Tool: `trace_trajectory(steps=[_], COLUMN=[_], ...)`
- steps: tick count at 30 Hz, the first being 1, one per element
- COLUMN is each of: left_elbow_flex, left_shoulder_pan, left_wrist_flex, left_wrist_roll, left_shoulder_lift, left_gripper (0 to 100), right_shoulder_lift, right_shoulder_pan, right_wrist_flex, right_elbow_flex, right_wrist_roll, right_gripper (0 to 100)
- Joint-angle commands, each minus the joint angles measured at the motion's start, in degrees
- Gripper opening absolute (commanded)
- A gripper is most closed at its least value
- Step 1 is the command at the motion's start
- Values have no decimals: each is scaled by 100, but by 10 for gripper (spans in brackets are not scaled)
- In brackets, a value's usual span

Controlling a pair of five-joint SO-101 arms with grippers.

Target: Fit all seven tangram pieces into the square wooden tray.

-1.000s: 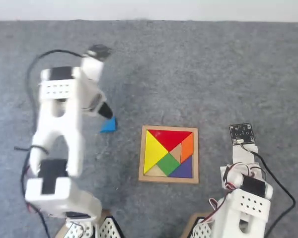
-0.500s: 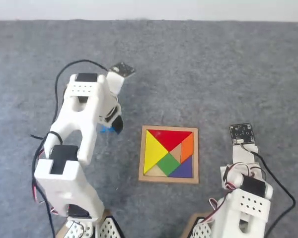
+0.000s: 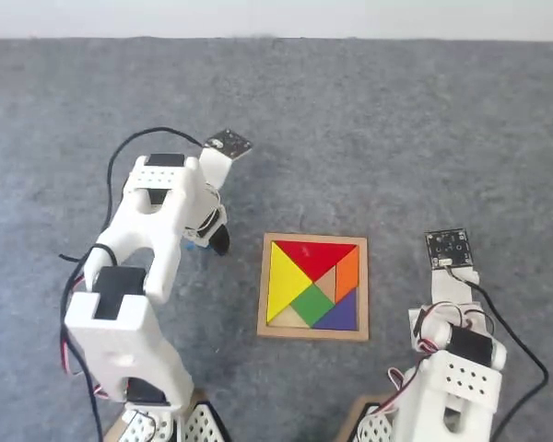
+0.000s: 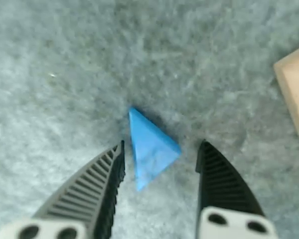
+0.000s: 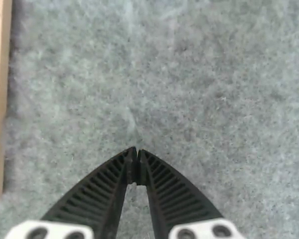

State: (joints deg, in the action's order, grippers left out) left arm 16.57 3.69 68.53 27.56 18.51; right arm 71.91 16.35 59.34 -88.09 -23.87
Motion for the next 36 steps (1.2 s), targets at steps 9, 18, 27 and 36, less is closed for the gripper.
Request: trace_trajectory(steps=[9,18,27,36], left_elbow_flex=[92,2070,1235,-154], left_shoulder_pan=[0,-659,-79,220], left_wrist_flex=[70,-1134,-1442,-668], left_wrist_roll=[-237,-114,-18,141], left_shoulder_lift=[-1002,-2286,-862,167], left_gripper=[221,221,221,221], right_shoulder_lift=[66,66,66,66], right_shoulder_pan=[-4,-4,-4,-4], right_wrist_flex=[-110,-110,-110,-110], right_elbow_flex=[26,26,26,26], right_wrist_roll=[26,26,26,26], right_gripper=[6,6,6,6])
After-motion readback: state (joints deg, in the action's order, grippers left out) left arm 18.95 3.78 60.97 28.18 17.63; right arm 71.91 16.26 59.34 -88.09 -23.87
